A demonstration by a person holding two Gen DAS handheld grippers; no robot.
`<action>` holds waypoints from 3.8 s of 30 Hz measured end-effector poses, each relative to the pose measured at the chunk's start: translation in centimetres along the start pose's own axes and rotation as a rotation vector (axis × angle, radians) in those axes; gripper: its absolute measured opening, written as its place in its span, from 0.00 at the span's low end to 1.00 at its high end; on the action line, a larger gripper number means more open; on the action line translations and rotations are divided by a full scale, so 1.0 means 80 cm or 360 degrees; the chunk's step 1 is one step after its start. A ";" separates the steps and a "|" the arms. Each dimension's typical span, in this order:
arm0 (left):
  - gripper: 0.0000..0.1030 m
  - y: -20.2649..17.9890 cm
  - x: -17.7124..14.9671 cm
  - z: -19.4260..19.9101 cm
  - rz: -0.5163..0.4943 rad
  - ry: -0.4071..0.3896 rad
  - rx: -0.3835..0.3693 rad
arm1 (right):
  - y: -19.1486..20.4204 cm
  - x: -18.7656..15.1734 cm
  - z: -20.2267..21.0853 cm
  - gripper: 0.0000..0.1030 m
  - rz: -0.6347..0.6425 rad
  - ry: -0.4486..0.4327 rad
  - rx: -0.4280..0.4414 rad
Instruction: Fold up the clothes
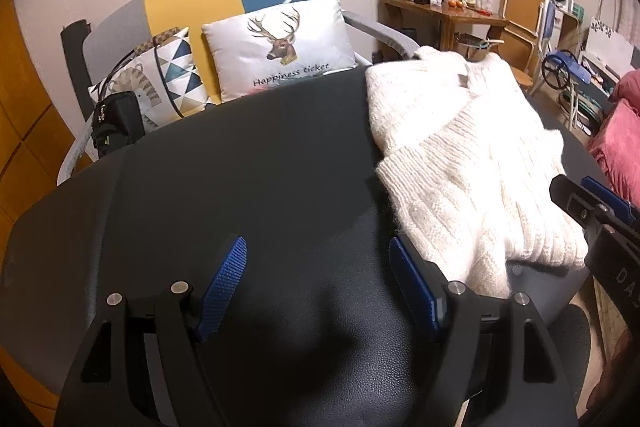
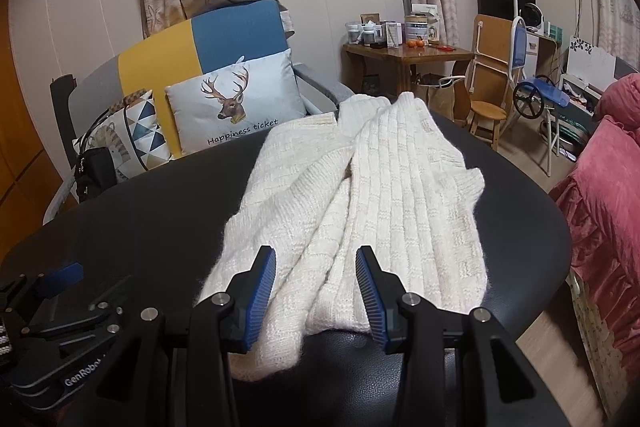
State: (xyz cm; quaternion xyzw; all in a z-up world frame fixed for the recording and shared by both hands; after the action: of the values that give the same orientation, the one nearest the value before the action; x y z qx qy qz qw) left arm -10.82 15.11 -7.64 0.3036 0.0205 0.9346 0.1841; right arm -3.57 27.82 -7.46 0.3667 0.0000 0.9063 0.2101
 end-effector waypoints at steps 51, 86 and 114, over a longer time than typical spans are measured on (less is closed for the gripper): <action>0.63 -0.129 0.079 -0.198 -0.0423 0.0139 -0.0153 | -0.074 0.035 -0.141 0.41 -0.0264 0.0206 0.0100; 0.13 -0.055 -0.015 -0.169 -0.0260 0.0157 -0.0258 | 0.017 0.079 -0.268 0.40 -0.0276 0.0639 0.0464; 0.41 0.068 0.093 -0.101 -0.0199 -0.0135 -0.0072 | 0.073 -0.006 -0.145 0.26 0.0245 0.0449 0.0546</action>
State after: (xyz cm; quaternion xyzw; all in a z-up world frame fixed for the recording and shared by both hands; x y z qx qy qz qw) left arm -22.82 13.29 -9.27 0.3369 0.0105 0.9078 0.2496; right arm -13.21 24.08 -15.37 0.2657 0.1554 0.9486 0.0729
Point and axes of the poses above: each gripper's, at about its wrist camera, not at the fingertips, and z roughly against the way its jaws point, y to its left, x to its top, the point moved 10 cm from there along -z, roughly the way its jaws point, and after that the axes turned 6 degrees about y, right-handed, at the moved point
